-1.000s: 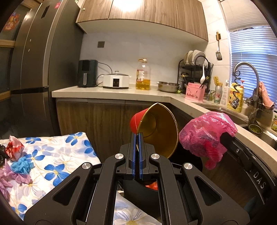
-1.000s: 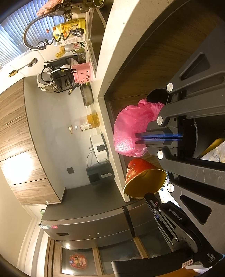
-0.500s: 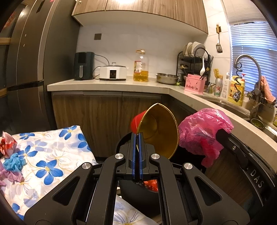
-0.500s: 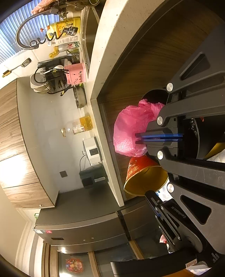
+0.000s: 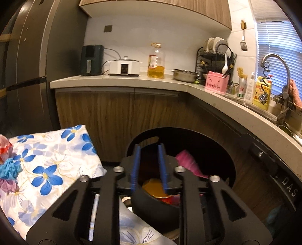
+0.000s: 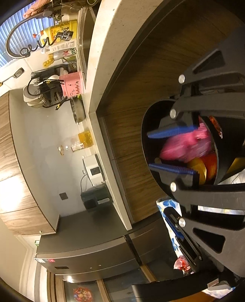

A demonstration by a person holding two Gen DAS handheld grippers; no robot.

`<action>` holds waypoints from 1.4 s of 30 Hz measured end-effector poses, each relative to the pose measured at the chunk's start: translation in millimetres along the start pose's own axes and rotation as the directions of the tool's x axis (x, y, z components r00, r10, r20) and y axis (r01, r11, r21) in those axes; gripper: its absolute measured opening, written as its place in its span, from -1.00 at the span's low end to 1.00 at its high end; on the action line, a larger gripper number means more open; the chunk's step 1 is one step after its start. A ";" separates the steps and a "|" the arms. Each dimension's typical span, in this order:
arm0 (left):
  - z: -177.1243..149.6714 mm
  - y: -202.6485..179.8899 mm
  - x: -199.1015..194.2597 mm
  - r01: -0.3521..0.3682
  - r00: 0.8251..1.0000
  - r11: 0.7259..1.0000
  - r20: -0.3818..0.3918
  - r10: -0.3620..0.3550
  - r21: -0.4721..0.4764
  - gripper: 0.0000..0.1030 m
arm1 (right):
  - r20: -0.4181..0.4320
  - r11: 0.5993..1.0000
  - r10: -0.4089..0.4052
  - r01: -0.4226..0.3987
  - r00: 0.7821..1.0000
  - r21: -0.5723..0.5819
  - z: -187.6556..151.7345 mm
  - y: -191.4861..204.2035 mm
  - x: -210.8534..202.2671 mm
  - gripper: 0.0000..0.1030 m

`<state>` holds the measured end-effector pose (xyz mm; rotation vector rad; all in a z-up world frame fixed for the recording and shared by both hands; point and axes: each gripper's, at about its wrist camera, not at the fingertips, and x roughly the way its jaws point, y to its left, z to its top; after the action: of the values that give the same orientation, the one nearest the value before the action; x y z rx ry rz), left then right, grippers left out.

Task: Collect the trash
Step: 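Move both open tools back over the trash pile on the table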

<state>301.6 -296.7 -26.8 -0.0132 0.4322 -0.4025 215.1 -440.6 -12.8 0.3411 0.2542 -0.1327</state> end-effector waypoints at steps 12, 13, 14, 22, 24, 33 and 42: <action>-16.4 29.0 -43.8 -0.118 0.993 0.993 0.012 0.118 -0.028 0.49 | -0.014 1.000 0.009 -0.009 1.000 -0.011 -12.5 13.7 -26.5 0.51; -18.3 32.1 -49.3 -0.132 0.991 0.991 0.014 0.132 -0.030 0.51 | -0.014 1.000 0.007 -0.007 1.000 -0.012 -12.8 14.8 -28.6 0.54; -20.0 34.9 -54.1 -0.149 0.989 0.988 0.013 0.149 -0.031 0.52 | -0.012 1.000 0.006 -0.007 1.000 -0.010 -13.3 16.3 -31.3 0.57; -35.4 56.7 -93.8 -0.246 0.969 0.968 0.013 0.247 -0.048 0.60 | -0.020 1.000 0.007 -0.007 1.000 -0.012 -22.2 32.0 -52.6 0.59; -39.8 62.4 -104.9 -0.263 0.964 0.963 0.017 0.265 -0.056 0.60 | -0.023 1.000 0.015 -0.015 1.000 -0.019 -26.0 37.5 -57.7 0.59; -57.7 102.7 -153.3 -0.359 0.930 0.926 0.038 0.365 -0.118 0.60 | -0.037 0.996 0.065 -0.067 0.997 -0.054 -43.9 70.5 -74.5 0.59; -78.1 162.8 -195.7 -0.494 0.863 0.850 0.022 0.505 -0.182 0.60 | -0.088 0.981 0.169 -0.176 0.982 -0.085 -71.4 122.2 -76.5 0.59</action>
<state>168.3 -66.3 -34.4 -0.0797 0.3839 0.1540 146.6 -295.1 -19.1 0.2751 0.3078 0.0643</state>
